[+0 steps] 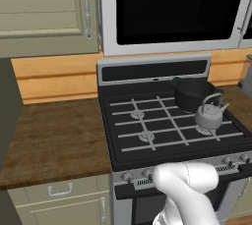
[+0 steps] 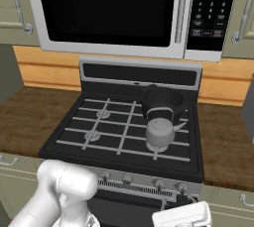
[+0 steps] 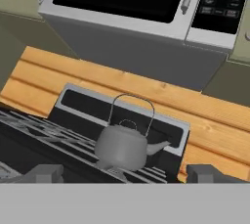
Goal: Pick the kettle from the counter and place it on a stove burner. Then turn the burner on.
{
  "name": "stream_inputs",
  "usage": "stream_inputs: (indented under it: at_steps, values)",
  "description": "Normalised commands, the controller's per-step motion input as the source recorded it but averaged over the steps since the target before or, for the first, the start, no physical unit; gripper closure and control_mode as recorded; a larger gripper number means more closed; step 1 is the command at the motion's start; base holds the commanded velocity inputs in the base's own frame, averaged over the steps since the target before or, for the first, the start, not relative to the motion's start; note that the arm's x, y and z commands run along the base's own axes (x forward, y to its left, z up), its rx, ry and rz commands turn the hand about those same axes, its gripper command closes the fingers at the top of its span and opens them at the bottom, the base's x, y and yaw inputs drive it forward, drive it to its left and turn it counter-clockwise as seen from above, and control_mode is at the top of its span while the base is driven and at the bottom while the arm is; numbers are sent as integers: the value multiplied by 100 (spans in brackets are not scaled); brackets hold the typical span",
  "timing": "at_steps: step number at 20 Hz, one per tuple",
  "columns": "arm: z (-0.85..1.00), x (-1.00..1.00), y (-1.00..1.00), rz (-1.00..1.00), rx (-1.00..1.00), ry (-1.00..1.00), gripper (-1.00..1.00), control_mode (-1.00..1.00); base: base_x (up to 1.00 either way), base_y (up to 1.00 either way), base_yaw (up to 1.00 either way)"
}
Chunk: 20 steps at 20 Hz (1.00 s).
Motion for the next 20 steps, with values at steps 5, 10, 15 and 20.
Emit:
stream_inputs:
  at_steps: [5,10,15,20]
  values:
    - [-12,3,24,-10,0,11,-100,-100,0,0,0]
    - [0,26,3,-5,0,0,-100,-100,0,0,0]
    - [-13,15,0,0,0,0,-100,-100,0,0,0]
    - [-17,1,-13,0,0,0,-100,-100,0,0,0]
